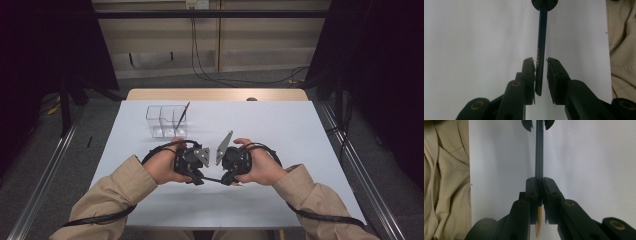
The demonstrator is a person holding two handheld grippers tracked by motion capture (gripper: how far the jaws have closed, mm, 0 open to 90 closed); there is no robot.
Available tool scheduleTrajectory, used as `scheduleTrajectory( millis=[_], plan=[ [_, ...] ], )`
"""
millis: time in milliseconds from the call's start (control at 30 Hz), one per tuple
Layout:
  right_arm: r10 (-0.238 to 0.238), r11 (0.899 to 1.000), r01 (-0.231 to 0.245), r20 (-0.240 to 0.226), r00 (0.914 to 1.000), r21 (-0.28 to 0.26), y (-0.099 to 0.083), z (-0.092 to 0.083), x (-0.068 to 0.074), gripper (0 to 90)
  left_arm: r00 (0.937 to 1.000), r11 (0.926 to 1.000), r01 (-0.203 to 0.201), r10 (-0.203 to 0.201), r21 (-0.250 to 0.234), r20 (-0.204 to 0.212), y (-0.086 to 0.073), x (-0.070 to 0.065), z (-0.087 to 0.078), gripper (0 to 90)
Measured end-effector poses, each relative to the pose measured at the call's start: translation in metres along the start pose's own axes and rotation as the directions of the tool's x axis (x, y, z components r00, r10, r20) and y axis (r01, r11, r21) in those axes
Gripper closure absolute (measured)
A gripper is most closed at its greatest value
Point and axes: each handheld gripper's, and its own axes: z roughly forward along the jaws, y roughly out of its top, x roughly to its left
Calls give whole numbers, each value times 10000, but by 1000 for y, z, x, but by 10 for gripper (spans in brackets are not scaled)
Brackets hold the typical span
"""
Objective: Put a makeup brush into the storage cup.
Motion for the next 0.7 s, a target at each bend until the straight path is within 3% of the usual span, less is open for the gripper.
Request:
scheduleTrajectory(
  millis=[300, 467, 700],
  plan=[
    [-46, 9999, 46, -34, 10000, 94, 1, 1, 1, 838, 10000, 10000, -4, 4, -99, 37, 2, 0, 0, 757],
    [-131, 9999, 131, 15, 9999, -107, 3, -2, 1, 838, 9998, 9996, 194, -193, -223, 46, 3, 0, 3, 821],
    [-177, 9993, 174, -103, 9998, -317, 3, -5, 0, 835, 9999, 10000, 3, -3, 10, 128, 2, 1, 5, 848]
  ],
)
